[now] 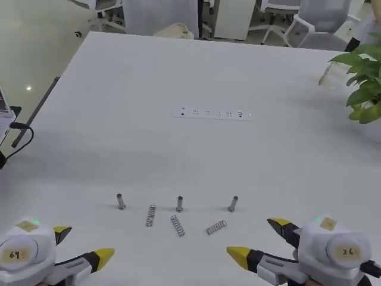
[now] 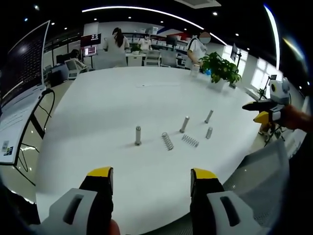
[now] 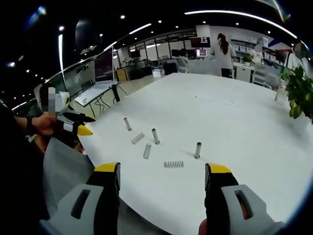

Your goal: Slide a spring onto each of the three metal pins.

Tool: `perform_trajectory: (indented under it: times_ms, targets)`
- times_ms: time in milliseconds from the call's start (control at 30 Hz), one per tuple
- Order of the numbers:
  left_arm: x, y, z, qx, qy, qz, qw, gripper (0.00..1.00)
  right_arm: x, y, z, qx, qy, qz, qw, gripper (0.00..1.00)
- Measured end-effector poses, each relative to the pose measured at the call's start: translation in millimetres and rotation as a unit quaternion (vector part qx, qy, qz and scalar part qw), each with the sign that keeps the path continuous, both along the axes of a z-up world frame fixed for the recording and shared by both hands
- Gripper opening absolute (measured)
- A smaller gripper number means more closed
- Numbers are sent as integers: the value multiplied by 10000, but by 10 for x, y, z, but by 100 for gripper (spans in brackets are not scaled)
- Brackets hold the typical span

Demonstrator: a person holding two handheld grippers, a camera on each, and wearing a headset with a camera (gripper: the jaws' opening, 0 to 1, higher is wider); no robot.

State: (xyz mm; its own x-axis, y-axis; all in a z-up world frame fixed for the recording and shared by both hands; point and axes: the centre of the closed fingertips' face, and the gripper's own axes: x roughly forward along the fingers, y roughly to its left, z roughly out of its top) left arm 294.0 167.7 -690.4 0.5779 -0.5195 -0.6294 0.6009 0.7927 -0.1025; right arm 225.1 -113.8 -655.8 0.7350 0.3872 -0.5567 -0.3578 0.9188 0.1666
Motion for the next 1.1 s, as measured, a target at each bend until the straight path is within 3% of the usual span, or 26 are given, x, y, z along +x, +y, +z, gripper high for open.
perform_trajectory:
  times_ms: [567,1100]
  targets:
    - [53,-176,-27,28,1,-329,9995,62,-14,-21,-7,1,9,-36,10000,69]
    - [135,-481,-228,121,118,-765,9969,59,-57,-40,-20,-18,52,-35,10000,69]
